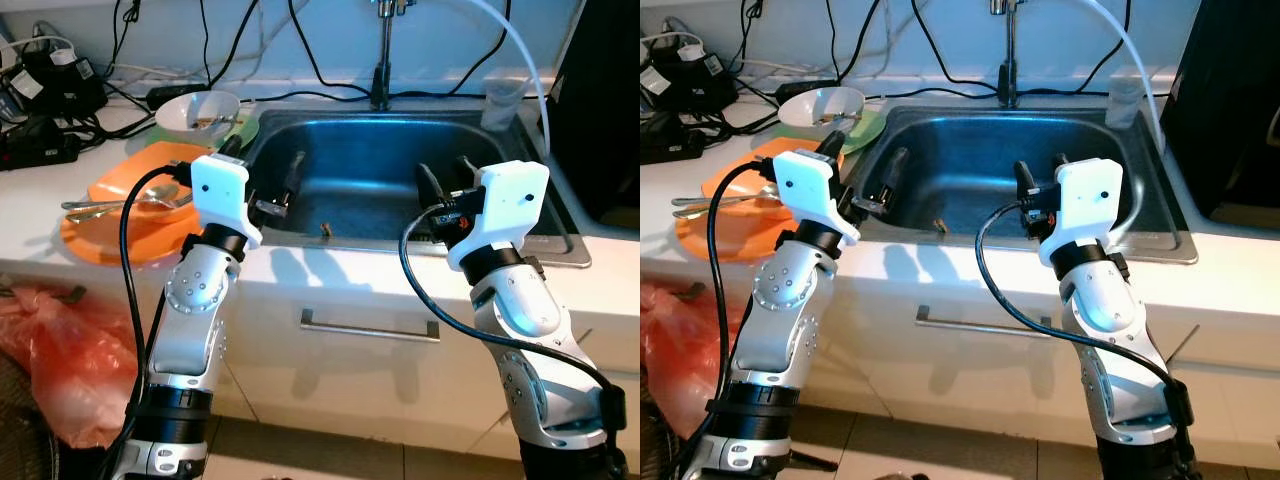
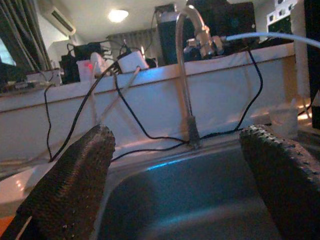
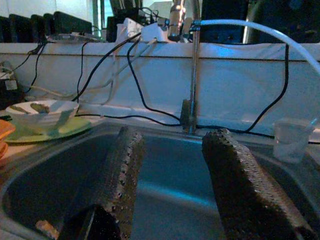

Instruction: Kitchen organization

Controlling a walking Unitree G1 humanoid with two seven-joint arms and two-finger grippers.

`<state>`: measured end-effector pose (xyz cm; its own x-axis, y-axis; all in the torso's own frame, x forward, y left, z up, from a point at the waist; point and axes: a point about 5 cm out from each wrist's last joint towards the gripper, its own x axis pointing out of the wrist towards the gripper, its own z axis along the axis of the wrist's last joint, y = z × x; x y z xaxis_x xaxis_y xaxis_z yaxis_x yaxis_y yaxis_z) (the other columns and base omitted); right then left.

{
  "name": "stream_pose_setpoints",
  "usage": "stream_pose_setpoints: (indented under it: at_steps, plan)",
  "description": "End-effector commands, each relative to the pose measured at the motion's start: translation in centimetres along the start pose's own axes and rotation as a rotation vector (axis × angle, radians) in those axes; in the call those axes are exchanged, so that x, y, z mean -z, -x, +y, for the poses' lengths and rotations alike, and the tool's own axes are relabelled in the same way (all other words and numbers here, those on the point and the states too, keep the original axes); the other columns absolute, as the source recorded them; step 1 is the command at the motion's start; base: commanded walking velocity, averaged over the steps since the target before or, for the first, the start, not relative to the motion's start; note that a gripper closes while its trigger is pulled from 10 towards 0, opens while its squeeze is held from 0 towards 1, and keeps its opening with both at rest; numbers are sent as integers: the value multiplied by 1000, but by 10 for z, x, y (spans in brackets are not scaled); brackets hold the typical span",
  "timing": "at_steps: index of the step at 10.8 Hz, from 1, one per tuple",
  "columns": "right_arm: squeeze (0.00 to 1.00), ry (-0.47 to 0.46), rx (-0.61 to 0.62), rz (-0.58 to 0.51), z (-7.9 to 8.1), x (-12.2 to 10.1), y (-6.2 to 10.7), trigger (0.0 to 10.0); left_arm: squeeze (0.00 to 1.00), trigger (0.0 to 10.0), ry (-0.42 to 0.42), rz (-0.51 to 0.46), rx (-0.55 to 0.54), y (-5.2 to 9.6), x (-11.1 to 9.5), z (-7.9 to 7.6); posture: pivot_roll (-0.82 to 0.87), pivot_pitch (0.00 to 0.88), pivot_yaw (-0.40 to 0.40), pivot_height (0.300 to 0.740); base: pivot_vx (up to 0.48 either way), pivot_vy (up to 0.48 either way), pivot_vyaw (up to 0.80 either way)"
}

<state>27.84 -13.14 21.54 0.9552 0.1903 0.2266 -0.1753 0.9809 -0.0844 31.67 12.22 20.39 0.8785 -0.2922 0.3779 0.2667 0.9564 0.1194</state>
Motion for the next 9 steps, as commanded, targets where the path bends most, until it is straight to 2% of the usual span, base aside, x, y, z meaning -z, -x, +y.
stream_pose_setpoints:
  at_steps: [1,6,9]
  plan:
    - [0,11,0,-12,1,-1,-1,10000,0,10000,-4,-31,11,-4,-9,-1,-100,0,96,740,341,0,0]
    - [0,40,4,-50,-1,-10,-5,10000,0,10000,-5,-73,22,-12,-23,-5,-101,0,94,740,363,0,0]
    - [0,44,-1,-38,-1,-7,-4,10000,0,10000,-12,-60,19,-11,-22,-4,-101,0,94,740,85,0,0]
